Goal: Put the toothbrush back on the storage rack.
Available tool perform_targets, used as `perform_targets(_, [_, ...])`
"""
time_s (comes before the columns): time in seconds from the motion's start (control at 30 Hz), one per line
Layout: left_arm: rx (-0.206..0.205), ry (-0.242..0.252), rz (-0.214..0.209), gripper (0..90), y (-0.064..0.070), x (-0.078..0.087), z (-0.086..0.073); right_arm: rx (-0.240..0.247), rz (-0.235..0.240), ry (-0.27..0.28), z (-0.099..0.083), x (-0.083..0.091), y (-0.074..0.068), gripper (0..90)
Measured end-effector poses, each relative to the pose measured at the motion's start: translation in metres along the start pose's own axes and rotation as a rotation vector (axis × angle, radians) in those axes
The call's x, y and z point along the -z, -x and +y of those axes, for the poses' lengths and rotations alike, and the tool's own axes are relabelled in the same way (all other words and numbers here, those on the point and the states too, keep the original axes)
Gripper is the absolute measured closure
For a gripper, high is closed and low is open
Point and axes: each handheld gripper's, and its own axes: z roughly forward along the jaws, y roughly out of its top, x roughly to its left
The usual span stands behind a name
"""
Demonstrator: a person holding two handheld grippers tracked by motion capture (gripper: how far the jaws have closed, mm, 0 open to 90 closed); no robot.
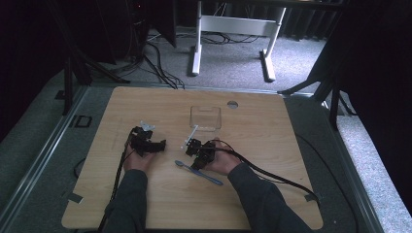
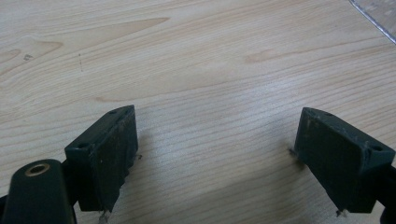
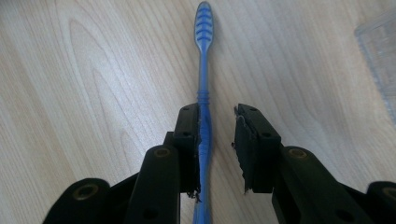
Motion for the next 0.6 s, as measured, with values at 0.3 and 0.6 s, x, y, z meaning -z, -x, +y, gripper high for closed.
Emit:
perform_targets(0.3, [0.0,0.0,0.0,13.6,0.0,0.0,0.0,0.016,0.009,-0.041,0.0,-0.009,-0.004,69.7])
perform_targets(0.6, [0.0,0.0,0.0,13.6,0.0,0.0,0.0,0.021,0.017,-0.063,-0.001,-0.015,-0.006,69.6])
